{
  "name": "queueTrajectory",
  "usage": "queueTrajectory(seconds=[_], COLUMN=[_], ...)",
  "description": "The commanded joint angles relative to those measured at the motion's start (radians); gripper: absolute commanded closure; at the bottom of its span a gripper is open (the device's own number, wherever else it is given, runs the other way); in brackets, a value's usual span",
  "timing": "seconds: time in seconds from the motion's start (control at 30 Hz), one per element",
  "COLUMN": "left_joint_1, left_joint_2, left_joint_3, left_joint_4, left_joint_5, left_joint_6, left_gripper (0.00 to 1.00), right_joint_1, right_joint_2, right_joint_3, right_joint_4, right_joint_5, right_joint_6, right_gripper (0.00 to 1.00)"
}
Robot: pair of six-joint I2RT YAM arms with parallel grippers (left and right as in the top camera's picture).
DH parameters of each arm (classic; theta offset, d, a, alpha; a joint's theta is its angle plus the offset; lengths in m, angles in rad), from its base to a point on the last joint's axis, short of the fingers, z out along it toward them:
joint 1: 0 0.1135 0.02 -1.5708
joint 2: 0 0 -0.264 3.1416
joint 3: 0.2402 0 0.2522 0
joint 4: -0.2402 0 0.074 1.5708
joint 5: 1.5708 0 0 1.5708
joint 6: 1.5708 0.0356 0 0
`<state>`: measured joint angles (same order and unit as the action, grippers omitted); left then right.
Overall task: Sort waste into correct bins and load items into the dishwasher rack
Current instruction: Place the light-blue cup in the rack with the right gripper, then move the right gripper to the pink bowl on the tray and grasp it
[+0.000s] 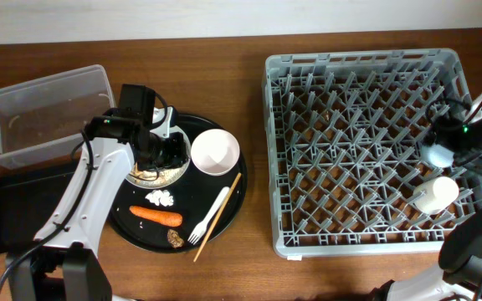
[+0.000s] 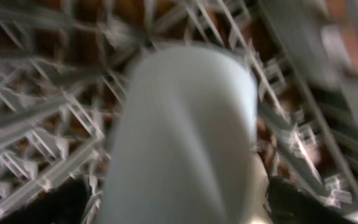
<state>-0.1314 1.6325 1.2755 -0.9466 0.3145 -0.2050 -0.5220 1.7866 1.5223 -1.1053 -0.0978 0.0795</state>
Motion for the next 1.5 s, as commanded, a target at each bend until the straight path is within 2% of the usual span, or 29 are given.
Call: queueTrajectory(seconds=[0.0, 0.37, 0.5, 0.57, 0.6, 0.87, 0.97, 1.07, 1.17, 1.3, 1.43, 1.47], left_joint_1=[0.002, 0.002, 0.002, 0.002, 0.002, 0.001, 0.002, 0.013, 0.064, 0.14, 0.212, 0.223], left_joint_2=[-0.006, -0.006, -0.006, -0.006, -0.006, -0.006, -0.006, -0.006, -0.006, -0.006, -0.006, -0.006], left_joint_3=[0.004, 0.003, 0.003, 0.003, 0.003, 0.003, 0.003, 0.003, 0.003, 0.003, 0.003, 0.003], left_joint_4=[-0.002, -0.007, -0.005, 0.005, 0.016, 0.055, 0.014, -0.047, -0.096, -0.129, -0.149, -0.151], left_joint_5=[-0.008, -0.008, -0.008, -0.009, -0.008, -0.018, -0.117, -0.237, -0.274, -0.278, -0.278, -0.278], left_joint_6=[0.013, 0.013, 0.013, 0.013, 0.013, 0.013, 0.011, -0.064, -0.071, -0.071, -0.071, -0.071], left_gripper=[0.8, 0.8, 0.76, 0.66, 0.64, 0.65, 0.65, 0.65, 0.64, 0.63, 0.61, 0.6], right_joint_1=[-0.002, 0.0, 0.054, 0.119, 0.163, 0.528, 0.715, 0.857, 0.99, 1.073, 1.093, 1.093], right_joint_2=[0.002, -0.066, -0.163, -0.212, -0.233, -0.248, -0.236, -0.225, -0.179, -0.099, 0.025, 0.053], right_joint_3=[0.022, 0.046, 0.055, 0.055, 0.055, 0.052, 0.052, 0.052, 0.052, 0.052, 0.052, 0.052], right_joint_4=[0.045, -0.04, -0.109, -0.141, -0.154, -0.15, -0.072, 0.028, 0.15, 0.243, 0.307, 0.318], right_joint_5=[-0.144, -0.187, -0.269, -0.269, -0.269, -0.258, -0.252, -0.189, -0.139, -0.065, -0.061, -0.058], right_joint_6=[0.008, 0.007, -0.074, -0.106, -0.125, -0.128, -0.15, -0.15, -0.141, -0.048, 0.035, 0.046], right_gripper=[0.01, 0.01, 0.01, 0.01, 0.01, 0.01, 0.01, 0.01, 0.01, 0.01, 0.0, 0.03])
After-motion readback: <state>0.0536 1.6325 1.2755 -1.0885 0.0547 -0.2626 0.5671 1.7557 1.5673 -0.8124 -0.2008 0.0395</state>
